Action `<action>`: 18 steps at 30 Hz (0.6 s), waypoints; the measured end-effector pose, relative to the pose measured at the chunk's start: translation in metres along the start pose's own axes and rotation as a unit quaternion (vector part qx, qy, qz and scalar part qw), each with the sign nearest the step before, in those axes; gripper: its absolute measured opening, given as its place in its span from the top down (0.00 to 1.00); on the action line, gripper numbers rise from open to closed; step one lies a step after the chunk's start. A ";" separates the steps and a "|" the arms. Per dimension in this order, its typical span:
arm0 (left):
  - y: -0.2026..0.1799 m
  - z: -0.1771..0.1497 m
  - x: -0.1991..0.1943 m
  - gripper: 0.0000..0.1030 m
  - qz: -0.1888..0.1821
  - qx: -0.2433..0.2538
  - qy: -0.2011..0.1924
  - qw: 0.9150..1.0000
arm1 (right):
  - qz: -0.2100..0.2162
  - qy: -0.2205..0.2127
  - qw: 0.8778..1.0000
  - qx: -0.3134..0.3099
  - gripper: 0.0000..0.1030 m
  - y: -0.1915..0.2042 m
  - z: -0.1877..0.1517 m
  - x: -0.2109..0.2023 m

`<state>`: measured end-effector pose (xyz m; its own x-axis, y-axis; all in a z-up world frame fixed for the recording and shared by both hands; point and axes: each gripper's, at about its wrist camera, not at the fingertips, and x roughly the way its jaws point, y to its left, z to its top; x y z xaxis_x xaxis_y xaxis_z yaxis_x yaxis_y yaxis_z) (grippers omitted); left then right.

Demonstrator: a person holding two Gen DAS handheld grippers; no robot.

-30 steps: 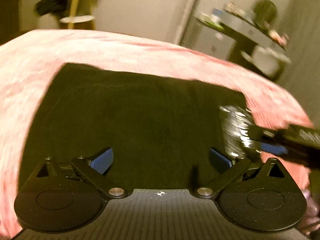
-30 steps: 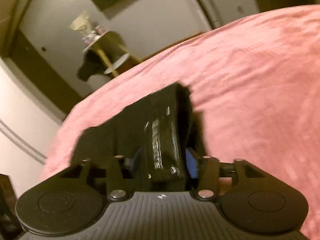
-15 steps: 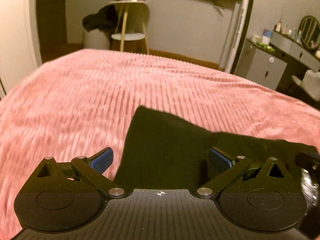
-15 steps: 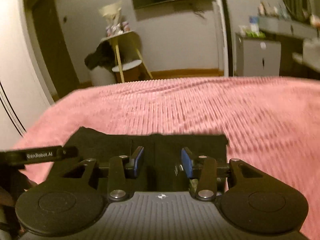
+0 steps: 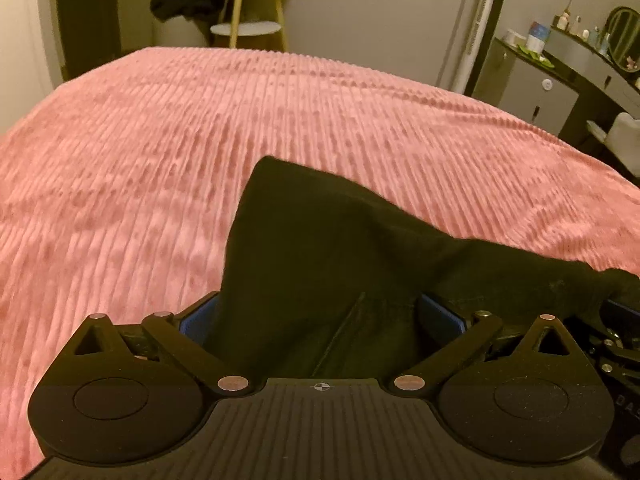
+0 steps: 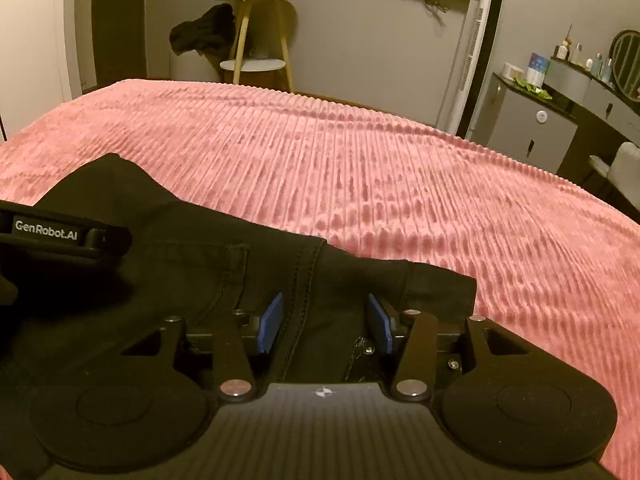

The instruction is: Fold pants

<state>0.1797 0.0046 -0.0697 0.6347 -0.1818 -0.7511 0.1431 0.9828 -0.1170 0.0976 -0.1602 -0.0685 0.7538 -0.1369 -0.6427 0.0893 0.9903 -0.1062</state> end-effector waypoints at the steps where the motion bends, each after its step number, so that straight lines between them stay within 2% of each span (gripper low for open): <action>1: 0.002 -0.002 -0.007 0.00 0.001 -0.006 0.006 1.000 | 0.005 -0.002 1.000 0.010 0.53 -0.001 -0.002 -0.009; 3: 0.010 -0.012 -0.028 0.00 -0.011 -0.017 0.005 1.000 | 0.026 -0.016 0.999 0.029 0.50 -0.003 -0.009 -0.037; 6: 0.020 -0.028 -0.055 0.00 -0.032 -0.038 0.005 0.999 | 0.076 -0.010 0.992 0.100 0.50 -0.014 -0.027 -0.076; 9: 0.026 -0.040 -0.071 0.00 -0.042 -0.054 0.010 0.998 | 0.138 0.024 0.972 0.188 0.50 -0.029 -0.048 -0.093; 11: 0.026 -0.041 -0.075 0.00 -0.042 -0.056 0.016 0.997 | 0.163 0.036 0.962 0.216 0.50 -0.035 -0.060 -0.093; 14: 0.027 -0.042 -0.084 0.00 -0.044 -0.072 0.010 0.996 | 0.177 0.042 0.956 0.231 0.51 -0.038 -0.066 -0.096; 16: 0.024 -0.046 -0.093 0.00 -0.054 -0.069 0.004 0.996 | 0.171 0.038 0.959 0.222 0.51 -0.035 -0.067 -0.104; 18: 0.018 -0.050 -0.096 0.00 -0.062 -0.048 0.015 0.997 | 0.162 0.041 0.965 0.204 0.51 -0.030 -0.067 -0.105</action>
<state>0.0829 0.0411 -0.0321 0.5927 -0.3034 -0.7461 0.1450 0.9514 -0.2717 -0.0275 -0.1771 -0.0490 0.7325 0.1961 -0.6520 0.1192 0.9059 0.4063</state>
